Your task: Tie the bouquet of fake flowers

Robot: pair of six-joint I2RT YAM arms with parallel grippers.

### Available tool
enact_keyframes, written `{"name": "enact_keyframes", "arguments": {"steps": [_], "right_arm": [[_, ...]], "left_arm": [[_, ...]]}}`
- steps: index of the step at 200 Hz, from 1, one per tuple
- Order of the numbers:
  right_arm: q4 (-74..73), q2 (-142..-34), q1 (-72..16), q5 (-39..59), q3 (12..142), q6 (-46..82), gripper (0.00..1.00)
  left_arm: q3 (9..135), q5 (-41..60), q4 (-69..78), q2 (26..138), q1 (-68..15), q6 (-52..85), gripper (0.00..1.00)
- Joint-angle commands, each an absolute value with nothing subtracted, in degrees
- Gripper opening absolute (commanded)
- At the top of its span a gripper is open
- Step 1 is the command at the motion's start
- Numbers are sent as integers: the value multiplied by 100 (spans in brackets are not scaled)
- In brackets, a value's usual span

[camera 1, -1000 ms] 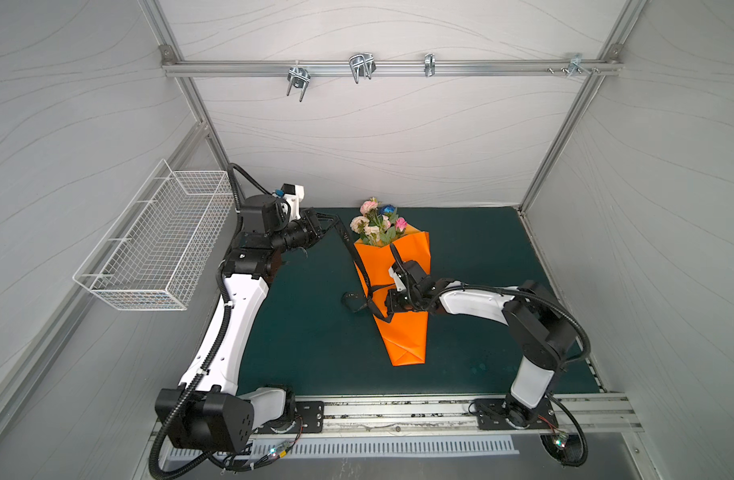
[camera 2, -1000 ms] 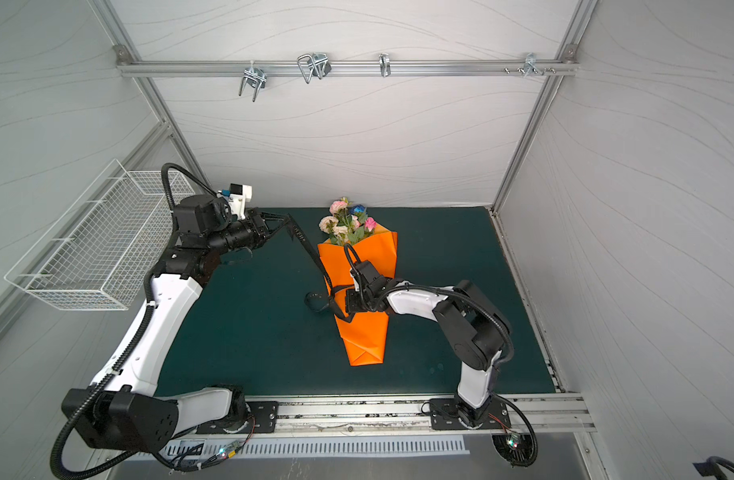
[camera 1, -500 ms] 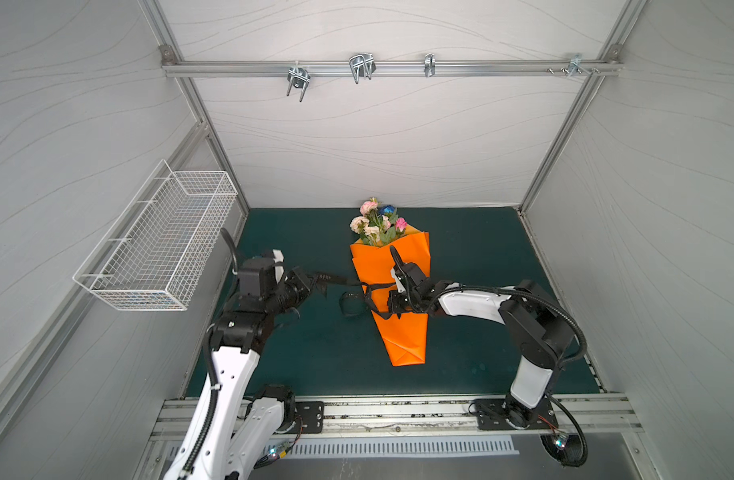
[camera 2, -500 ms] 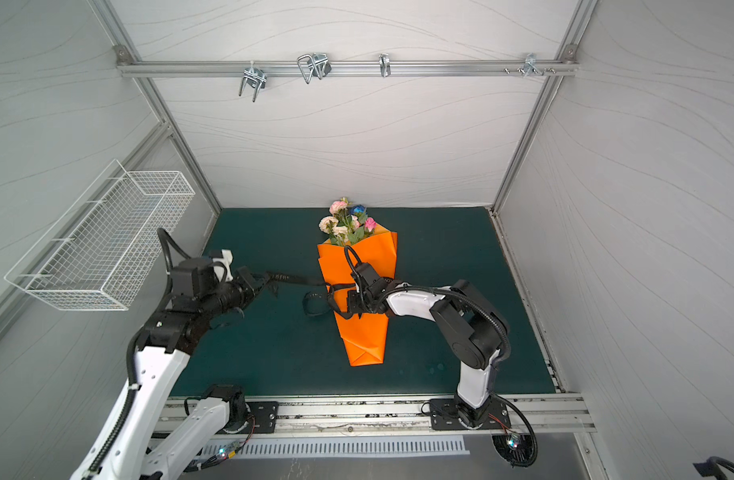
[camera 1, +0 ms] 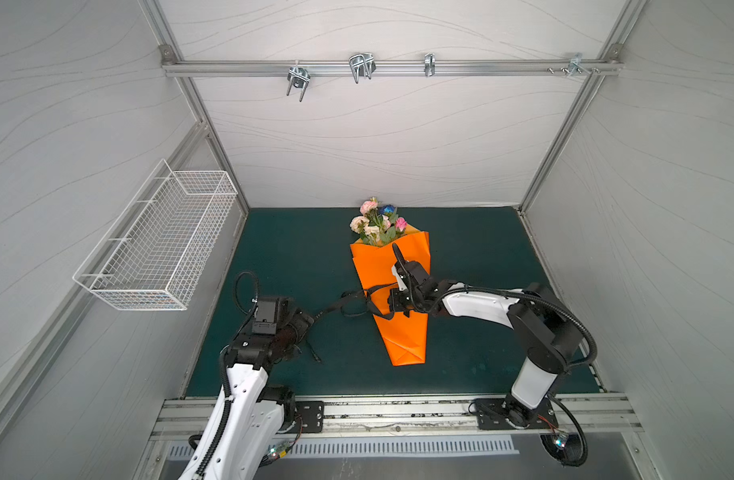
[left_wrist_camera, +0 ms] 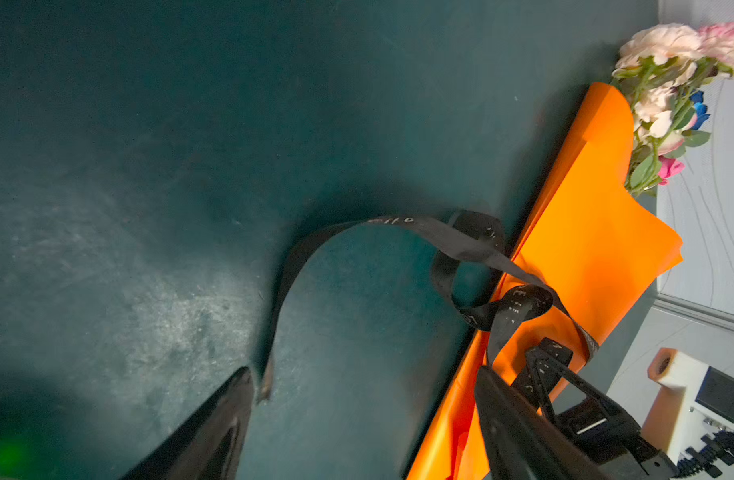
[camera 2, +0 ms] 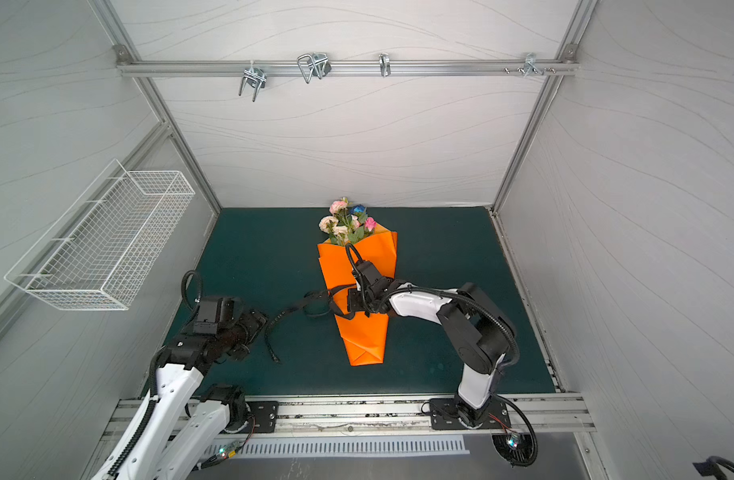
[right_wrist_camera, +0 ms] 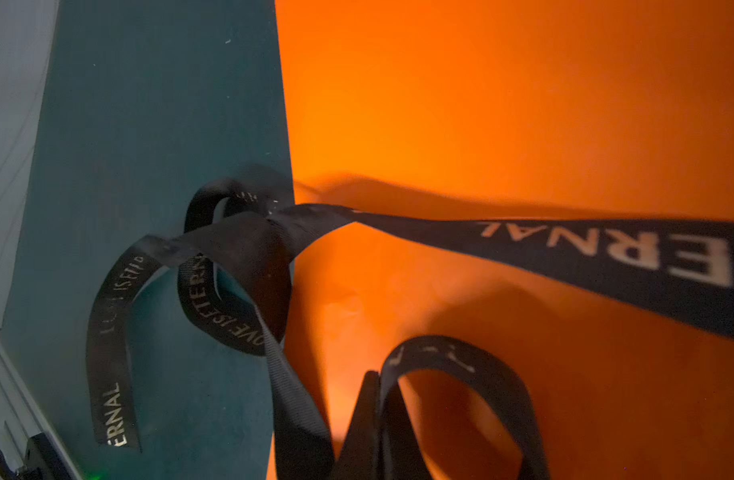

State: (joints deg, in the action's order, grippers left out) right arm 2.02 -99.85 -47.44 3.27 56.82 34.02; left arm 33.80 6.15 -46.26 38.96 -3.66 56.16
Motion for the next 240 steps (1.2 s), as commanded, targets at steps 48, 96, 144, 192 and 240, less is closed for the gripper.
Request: {"name": "enact_keyframes", "arguments": {"steps": [48,96,144,192,240], "right_arm": [[445,-9620,-4798,112,5695,3465,0],[765,-9509,-4792,-87,5718,3610,0],[962,-9378,-4774,-100,5698,3763,1],[829,-9458,-4753,59,5719,3808,1],[754,-9512,-4740,166,5717,3847,1]], "left_arm": [[5280,780,-2823,6308,-2149,3385,78],[6578,854,-2866,8656,-2670,2006,79],[7242,1018,-3054,9847,-2760,973,77],[7304,1194,-3006,10375,-2786,905,62],[7304,1130,-3000,10676,-2807,866,52]]}}
